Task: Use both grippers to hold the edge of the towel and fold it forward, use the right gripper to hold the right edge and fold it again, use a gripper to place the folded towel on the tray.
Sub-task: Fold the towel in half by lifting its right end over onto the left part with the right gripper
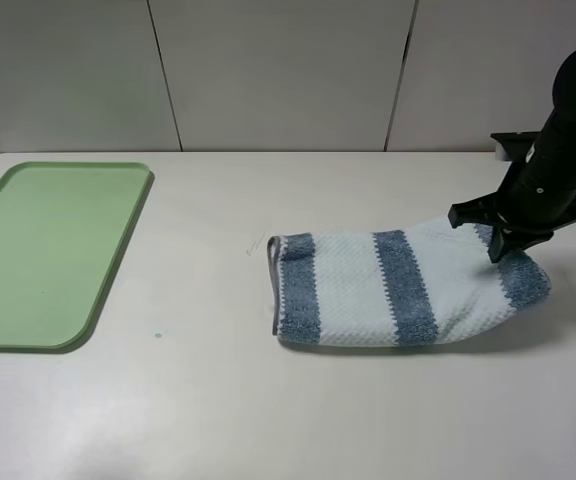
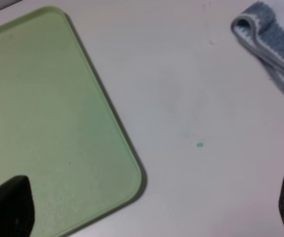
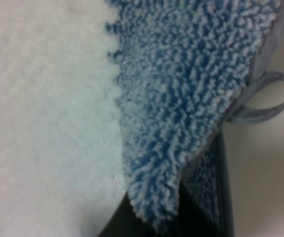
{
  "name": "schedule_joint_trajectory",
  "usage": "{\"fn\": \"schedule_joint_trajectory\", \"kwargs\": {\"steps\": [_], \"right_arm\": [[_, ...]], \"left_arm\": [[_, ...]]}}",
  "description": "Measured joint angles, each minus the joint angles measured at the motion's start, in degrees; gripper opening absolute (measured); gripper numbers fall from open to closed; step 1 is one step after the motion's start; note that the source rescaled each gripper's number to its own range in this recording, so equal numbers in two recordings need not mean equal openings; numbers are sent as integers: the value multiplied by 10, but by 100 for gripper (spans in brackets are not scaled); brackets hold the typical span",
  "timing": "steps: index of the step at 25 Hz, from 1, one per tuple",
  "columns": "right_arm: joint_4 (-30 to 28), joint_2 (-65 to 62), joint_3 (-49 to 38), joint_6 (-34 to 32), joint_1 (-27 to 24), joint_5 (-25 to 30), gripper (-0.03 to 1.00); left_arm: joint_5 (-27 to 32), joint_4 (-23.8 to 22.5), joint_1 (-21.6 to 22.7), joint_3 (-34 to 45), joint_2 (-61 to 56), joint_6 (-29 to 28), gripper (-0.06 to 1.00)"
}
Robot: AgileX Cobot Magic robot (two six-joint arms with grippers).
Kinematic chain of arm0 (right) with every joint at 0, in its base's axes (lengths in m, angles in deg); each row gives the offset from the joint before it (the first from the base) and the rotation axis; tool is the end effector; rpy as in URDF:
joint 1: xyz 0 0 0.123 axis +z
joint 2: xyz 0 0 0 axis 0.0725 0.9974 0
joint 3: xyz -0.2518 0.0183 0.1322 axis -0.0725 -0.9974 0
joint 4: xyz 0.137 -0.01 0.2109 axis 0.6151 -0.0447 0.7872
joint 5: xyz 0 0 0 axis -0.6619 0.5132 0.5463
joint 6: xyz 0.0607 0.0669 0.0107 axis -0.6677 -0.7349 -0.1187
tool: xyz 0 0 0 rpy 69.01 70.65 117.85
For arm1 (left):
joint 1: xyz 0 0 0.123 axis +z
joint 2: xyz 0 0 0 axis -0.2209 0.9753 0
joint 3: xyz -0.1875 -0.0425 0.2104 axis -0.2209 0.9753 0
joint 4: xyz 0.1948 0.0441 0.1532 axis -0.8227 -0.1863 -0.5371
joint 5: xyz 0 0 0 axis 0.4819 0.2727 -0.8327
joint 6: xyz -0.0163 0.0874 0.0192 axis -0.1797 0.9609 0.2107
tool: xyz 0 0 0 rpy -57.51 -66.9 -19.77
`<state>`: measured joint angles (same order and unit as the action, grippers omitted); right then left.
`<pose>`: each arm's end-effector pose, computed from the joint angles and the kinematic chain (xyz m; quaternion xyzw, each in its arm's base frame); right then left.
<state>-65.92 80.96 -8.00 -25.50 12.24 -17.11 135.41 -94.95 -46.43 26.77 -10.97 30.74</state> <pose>0.3146 0.0406 0.1696 -0.0014 0.9972 -0.0116 0.0742 0.0740 -0.0279 0.3333 0.2186 0.8612 -0.0437 0.4568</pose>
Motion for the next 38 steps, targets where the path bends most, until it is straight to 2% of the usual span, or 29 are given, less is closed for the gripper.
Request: {"fn": "schedule_joint_trajectory", "kwargs": {"steps": [6, 14, 21, 38], "right_arm": [[-24, -26, 0, 0, -24, 22, 2], [-25, -66, 0, 0, -17, 41, 2], [-11, -88, 0, -2, 31, 59, 2], [36, -93, 44, -29, 168, 61, 2]], "left_arm": [[0, 0, 0, 0, 0, 0, 100], [0, 0, 0, 0, 0, 0, 100], [0, 0, 0, 0, 0, 0, 100], [0, 0, 0, 0, 0, 0, 100]]}}
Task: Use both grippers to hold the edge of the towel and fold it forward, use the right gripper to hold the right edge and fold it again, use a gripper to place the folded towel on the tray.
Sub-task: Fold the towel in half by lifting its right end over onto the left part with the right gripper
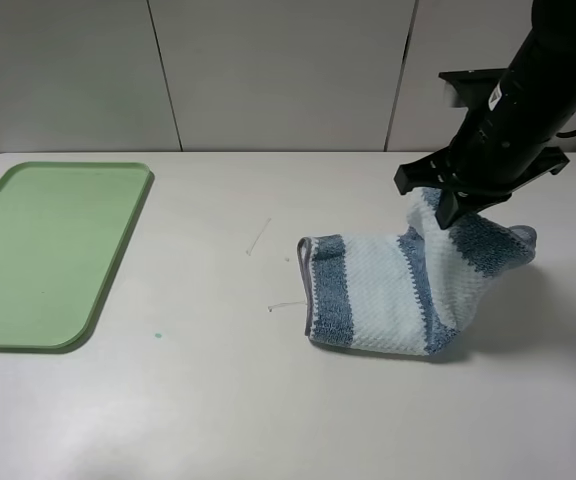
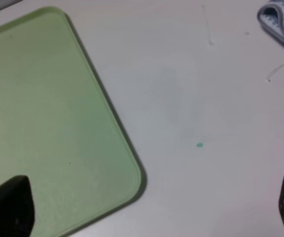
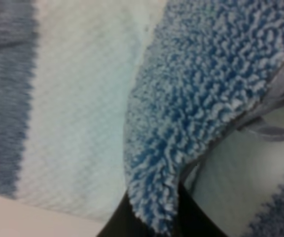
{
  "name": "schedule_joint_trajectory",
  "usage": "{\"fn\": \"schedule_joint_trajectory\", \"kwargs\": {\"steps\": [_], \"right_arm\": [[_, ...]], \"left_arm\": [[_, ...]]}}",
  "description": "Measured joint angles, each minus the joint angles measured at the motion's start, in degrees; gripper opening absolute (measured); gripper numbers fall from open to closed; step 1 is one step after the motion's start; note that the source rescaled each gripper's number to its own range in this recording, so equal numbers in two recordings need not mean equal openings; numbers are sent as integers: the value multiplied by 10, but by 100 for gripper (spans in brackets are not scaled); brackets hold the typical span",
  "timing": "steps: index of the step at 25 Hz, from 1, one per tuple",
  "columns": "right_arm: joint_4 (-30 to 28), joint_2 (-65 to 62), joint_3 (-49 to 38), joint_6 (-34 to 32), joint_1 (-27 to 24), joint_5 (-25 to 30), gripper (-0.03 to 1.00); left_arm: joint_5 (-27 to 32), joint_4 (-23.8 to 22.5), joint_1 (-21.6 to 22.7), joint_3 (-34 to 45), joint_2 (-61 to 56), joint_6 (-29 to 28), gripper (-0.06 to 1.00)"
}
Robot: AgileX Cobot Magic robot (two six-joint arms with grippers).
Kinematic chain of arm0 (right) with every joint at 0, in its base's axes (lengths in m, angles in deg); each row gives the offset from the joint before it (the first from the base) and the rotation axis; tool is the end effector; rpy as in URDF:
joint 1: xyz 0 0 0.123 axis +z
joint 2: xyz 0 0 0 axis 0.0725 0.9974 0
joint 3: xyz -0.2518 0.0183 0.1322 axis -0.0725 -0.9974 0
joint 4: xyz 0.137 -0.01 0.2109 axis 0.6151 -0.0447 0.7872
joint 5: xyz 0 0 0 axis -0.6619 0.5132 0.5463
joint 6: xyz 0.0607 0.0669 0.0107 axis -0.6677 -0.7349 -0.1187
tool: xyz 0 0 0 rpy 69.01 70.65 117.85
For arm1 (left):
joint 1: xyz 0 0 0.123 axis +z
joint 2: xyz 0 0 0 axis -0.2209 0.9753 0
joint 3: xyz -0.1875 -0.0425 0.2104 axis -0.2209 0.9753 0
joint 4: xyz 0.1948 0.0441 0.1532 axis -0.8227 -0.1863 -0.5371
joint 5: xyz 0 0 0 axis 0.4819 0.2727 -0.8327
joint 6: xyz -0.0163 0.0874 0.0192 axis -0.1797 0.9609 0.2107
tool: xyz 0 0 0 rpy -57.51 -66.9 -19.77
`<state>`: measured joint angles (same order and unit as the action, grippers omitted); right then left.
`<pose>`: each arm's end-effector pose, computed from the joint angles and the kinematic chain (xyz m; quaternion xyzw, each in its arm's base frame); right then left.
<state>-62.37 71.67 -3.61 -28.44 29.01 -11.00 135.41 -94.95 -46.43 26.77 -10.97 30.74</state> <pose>0.2809 0.1301 0.2374 -0.1005 0.9854 0.0447 0.1296 0.0740 -0.0279 0.3333 0.2186 0.8612 -0.0437 0.4568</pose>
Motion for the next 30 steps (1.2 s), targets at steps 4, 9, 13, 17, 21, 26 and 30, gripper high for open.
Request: {"fn": "schedule_joint_trajectory", "kwargs": {"steps": [4, 9, 13, 17, 21, 26, 30], "right_arm": [[10, 0, 0, -6, 28, -10, 2], [28, 0, 0, -16, 58, -33, 2], [36, 0, 0, -21, 80, -52, 2], [46, 12, 0, -29, 98, -70, 2], [59, 48, 0, -30, 111, -83, 2], [66, 90, 1, -30, 126, -108, 2], [77, 116, 1, -30, 130, -125, 2]], "left_arm": [[0, 0, 0, 0, 0, 0, 100], [0, 0, 0, 0, 0, 0, 100], [0, 0, 0, 0, 0, 0, 100], [0, 0, 0, 0, 0, 0, 100], [0, 0, 0, 0, 0, 0, 100], [0, 0, 0, 0, 0, 0, 100], [0, 0, 0, 0, 0, 0, 100]]}}
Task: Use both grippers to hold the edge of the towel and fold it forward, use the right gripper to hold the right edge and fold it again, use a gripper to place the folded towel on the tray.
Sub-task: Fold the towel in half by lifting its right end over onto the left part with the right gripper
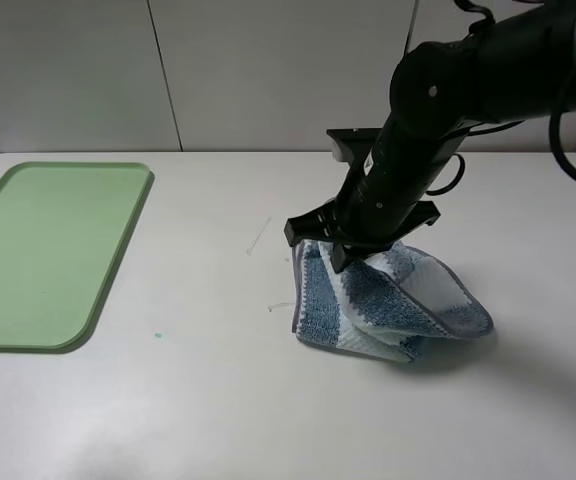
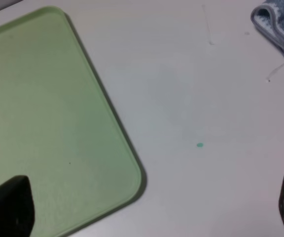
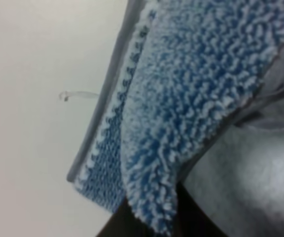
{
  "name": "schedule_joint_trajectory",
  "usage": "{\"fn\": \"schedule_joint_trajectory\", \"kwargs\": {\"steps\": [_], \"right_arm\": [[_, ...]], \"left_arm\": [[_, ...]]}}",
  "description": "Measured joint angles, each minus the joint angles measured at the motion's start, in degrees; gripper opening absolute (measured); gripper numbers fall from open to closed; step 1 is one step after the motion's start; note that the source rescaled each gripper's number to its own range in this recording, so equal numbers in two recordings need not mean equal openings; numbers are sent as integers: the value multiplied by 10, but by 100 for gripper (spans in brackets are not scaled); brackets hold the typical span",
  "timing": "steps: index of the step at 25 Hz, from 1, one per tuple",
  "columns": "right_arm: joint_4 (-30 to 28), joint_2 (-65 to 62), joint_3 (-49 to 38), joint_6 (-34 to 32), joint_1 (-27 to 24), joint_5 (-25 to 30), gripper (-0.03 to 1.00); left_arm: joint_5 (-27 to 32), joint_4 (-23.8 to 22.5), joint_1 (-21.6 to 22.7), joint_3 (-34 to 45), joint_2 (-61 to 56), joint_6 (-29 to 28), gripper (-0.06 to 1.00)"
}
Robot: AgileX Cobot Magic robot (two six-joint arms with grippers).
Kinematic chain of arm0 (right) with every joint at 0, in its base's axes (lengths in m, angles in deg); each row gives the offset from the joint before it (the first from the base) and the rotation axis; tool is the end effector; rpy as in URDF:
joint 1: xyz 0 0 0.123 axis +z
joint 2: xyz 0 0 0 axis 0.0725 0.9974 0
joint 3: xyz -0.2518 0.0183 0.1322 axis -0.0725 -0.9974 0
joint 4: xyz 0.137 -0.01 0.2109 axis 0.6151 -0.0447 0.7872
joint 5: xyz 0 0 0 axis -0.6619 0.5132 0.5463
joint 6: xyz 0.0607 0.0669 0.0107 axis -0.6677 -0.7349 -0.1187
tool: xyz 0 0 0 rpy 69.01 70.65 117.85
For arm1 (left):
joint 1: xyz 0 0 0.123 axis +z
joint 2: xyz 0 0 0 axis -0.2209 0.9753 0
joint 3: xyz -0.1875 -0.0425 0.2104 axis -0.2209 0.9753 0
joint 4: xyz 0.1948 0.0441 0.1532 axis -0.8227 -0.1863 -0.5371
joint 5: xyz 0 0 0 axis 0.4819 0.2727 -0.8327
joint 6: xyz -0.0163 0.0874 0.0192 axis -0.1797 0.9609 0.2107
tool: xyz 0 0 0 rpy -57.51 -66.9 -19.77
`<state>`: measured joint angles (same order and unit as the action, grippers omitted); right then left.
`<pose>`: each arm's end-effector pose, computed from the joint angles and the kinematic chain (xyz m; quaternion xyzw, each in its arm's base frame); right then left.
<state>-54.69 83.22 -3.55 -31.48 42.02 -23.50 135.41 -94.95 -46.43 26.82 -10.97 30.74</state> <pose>0.2687 0.2184 0.1773 -0.1401 0.9782 0.1097 0.1074 0.0741 -0.0279 0.3330 0.2187 0.8614 -0.0436 0.4564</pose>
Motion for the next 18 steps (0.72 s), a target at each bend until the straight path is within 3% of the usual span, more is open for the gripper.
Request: {"fn": "schedule_joint_trajectory", "kwargs": {"steps": [10, 12, 14, 16, 18], "right_arm": [[-16, 14, 0, 10, 14, -38, 2], [-14, 14, 0, 23, 16, -48, 6], [-8, 14, 0, 38, 16, -54, 27], [-7, 14, 0, 52, 16, -55, 64], [-6, 14, 0, 58, 16, -55, 87]], "left_arm": [[0, 0, 0, 0, 0, 0, 100], [0, 0, 0, 0, 0, 0, 100], [0, 0, 0, 0, 0, 0, 100], [0, 0, 0, 0, 0, 0, 100], [0, 0, 0, 0, 0, 0, 100]]}}
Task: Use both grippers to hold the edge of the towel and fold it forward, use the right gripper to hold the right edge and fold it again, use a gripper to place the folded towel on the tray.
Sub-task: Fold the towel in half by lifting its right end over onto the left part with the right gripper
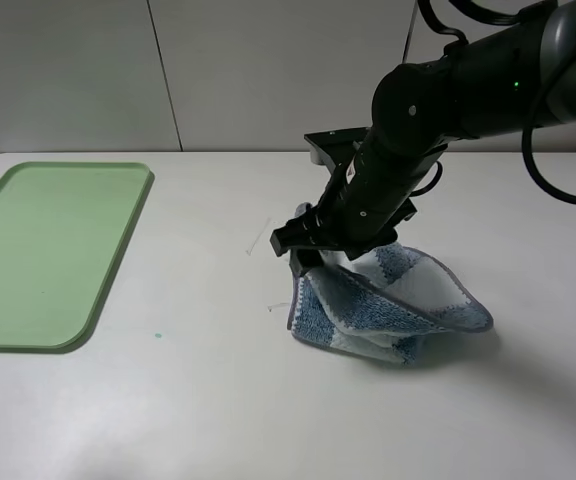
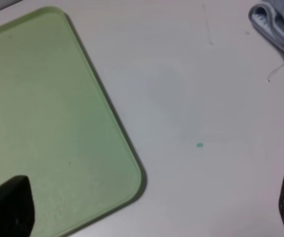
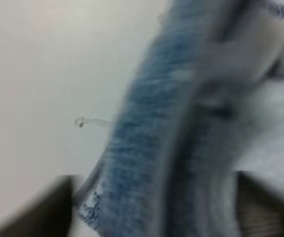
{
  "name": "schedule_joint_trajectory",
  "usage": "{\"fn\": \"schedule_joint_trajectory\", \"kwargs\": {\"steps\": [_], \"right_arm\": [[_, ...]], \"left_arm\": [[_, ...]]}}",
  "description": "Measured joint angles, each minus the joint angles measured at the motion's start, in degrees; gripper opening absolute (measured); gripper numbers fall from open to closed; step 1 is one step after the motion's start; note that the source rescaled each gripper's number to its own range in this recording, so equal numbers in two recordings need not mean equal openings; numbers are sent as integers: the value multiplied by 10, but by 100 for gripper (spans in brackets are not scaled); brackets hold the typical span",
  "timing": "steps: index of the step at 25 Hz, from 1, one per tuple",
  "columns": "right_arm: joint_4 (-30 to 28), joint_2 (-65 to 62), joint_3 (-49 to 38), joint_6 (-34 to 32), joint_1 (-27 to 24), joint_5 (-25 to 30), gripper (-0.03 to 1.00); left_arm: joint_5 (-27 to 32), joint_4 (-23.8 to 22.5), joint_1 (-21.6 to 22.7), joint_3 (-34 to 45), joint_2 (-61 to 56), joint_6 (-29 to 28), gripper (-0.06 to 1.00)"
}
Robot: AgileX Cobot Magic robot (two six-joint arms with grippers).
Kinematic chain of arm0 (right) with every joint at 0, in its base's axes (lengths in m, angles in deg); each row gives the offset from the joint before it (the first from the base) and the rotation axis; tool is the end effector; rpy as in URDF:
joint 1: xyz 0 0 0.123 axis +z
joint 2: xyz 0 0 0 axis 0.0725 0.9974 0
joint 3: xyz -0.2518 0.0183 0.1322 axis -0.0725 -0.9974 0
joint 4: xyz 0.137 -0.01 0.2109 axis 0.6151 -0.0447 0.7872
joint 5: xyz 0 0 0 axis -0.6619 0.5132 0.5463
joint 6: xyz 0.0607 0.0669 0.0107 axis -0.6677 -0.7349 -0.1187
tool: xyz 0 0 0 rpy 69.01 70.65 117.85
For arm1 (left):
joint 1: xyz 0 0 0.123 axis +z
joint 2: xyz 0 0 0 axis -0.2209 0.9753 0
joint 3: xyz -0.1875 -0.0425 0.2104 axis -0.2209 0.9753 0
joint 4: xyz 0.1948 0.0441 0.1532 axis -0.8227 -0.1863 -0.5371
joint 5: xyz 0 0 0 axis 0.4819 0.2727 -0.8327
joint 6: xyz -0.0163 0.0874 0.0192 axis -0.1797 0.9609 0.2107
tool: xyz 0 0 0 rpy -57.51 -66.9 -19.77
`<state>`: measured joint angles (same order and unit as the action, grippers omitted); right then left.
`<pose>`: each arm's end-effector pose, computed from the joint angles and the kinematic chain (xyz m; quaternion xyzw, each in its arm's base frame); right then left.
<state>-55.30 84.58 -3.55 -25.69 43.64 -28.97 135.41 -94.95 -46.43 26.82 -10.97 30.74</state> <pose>0.2706 0.2308 0.1717 -0.2026 0.9615 0.1148 0.1461 0.0741 -0.0279 0.3330 0.2187 0.8614 -0.0436 0.4564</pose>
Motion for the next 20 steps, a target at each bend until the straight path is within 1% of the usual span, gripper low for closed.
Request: {"fn": "schedule_joint_trajectory", "kwargs": {"steps": [2, 4, 8, 11, 15, 20], "right_arm": [[0, 0, 0, 2, 0, 0, 95], [1, 0, 0, 2, 0, 0, 98], [-3, -2, 0, 2, 0, 4, 100], [-31, -17, 0, 2, 0, 22, 100], [-71, -54, 0, 2, -9, 72, 100], [-80, -84, 0, 14, -51, 173, 100]], "left_arm": [[0, 0, 0, 0, 0, 0, 100], [0, 0, 0, 0, 0, 0, 100], [0, 0, 0, 0, 0, 0, 100], [0, 0, 0, 0, 0, 0, 100], [0, 0, 0, 0, 0, 0, 100], [0, 0, 0, 0, 0, 0, 100]]}}
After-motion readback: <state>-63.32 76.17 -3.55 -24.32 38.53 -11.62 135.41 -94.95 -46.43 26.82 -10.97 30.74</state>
